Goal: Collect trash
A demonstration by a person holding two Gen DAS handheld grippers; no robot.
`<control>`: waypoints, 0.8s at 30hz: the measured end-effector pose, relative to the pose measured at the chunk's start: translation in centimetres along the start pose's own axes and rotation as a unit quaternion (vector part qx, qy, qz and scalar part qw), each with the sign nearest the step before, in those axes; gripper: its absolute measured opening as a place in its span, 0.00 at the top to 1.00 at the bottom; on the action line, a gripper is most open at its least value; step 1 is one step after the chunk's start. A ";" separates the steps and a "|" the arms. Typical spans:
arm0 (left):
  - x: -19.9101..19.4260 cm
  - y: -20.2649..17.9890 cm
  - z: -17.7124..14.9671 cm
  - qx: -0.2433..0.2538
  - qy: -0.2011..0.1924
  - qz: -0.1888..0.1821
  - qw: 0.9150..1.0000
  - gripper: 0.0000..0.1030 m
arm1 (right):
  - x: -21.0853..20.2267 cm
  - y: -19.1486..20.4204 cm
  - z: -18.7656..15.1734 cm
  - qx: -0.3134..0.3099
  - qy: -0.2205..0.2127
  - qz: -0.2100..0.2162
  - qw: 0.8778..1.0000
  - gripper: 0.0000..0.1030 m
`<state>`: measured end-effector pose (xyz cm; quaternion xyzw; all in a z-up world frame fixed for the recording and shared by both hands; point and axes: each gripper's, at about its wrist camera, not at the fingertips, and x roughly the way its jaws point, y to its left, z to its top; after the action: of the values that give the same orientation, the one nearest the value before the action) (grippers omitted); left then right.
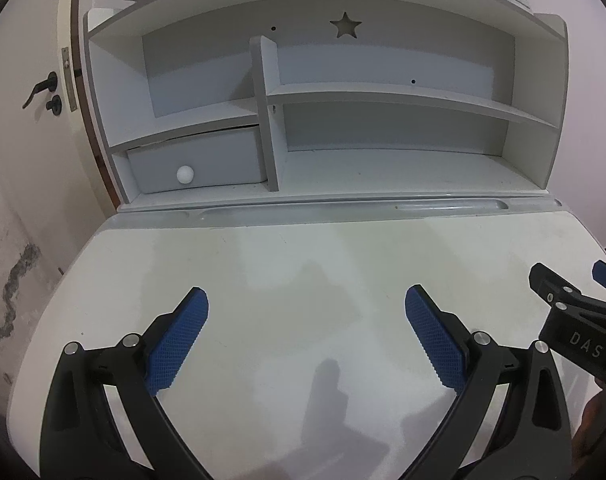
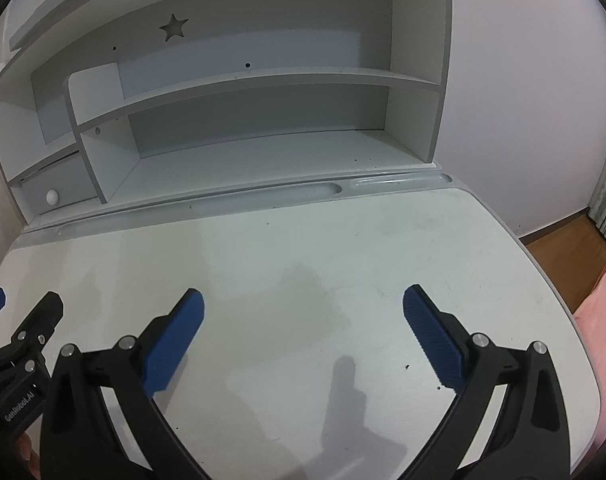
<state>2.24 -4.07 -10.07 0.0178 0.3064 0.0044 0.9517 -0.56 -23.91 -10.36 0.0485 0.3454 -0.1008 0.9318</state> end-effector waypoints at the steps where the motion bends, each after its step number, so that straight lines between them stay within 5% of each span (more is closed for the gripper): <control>1: 0.0 0.0 0.0 -0.001 0.001 -0.001 1.000 0.07 | 0.0 -0.1 0.0 0.003 0.000 0.000 1.000 0.06; 14: 0.6 -0.3 -0.1 -0.009 0.018 -0.008 1.000 0.07 | 0.1 -0.5 -0.1 0.009 0.004 0.006 1.000 0.06; 24: -0.7 -0.9 -0.6 0.028 0.008 0.054 0.998 0.06 | -0.2 -0.6 -0.3 0.003 0.003 0.022 1.000 0.06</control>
<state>1.27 -4.98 -10.18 0.0610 0.3130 0.0469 0.9466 -1.05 -24.46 -10.45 0.0597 0.3463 -0.0810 0.9327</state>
